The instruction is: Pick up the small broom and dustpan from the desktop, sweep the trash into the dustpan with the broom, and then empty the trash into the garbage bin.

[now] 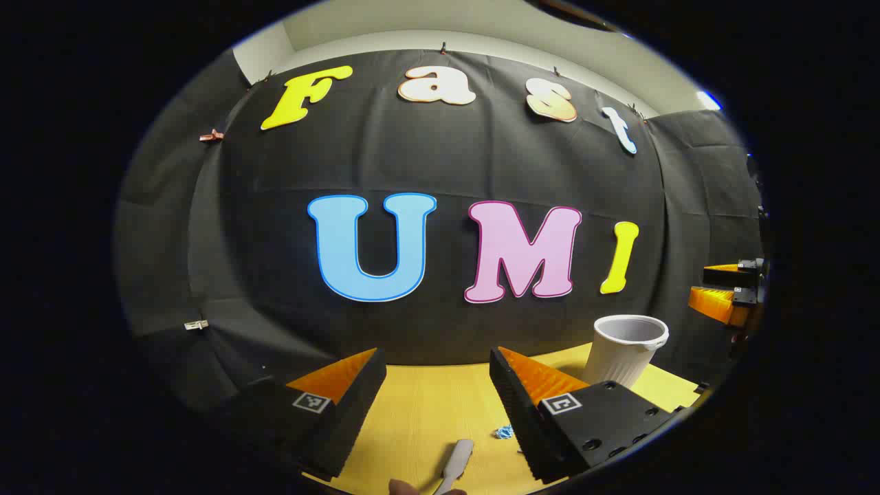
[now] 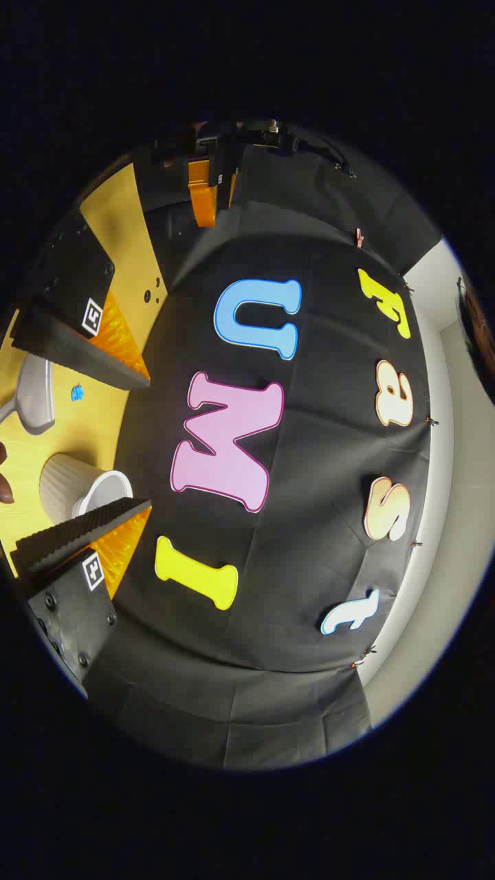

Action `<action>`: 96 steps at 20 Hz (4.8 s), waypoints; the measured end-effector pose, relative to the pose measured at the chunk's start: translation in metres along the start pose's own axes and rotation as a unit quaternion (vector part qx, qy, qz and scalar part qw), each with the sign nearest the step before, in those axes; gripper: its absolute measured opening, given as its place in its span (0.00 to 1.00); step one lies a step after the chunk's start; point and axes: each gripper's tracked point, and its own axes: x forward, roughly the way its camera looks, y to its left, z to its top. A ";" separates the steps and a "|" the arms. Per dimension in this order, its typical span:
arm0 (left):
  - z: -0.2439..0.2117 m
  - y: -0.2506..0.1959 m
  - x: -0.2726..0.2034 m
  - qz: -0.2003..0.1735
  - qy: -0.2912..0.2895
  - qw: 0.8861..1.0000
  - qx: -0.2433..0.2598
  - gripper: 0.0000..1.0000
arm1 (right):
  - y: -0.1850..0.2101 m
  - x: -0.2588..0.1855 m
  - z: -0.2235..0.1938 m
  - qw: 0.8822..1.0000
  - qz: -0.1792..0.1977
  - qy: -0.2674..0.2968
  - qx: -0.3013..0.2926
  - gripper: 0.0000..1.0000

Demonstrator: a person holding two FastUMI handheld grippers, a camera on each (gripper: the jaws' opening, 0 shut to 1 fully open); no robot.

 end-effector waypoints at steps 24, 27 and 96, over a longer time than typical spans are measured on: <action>-0.037 0.005 0.009 -0.019 0.030 0.999 -0.009 0.95 | 0.036 -0.061 -0.249 0.864 0.168 0.474 -0.009 0.98; -0.043 0.005 0.008 -0.020 0.035 0.999 -0.009 0.95 | 0.029 -0.071 -0.293 0.818 0.177 0.545 -0.046 0.98; -0.402 -0.024 0.035 -0.139 0.601 0.781 0.100 0.18 | 0.046 -0.056 -0.414 0.743 0.211 0.634 -0.041 0.34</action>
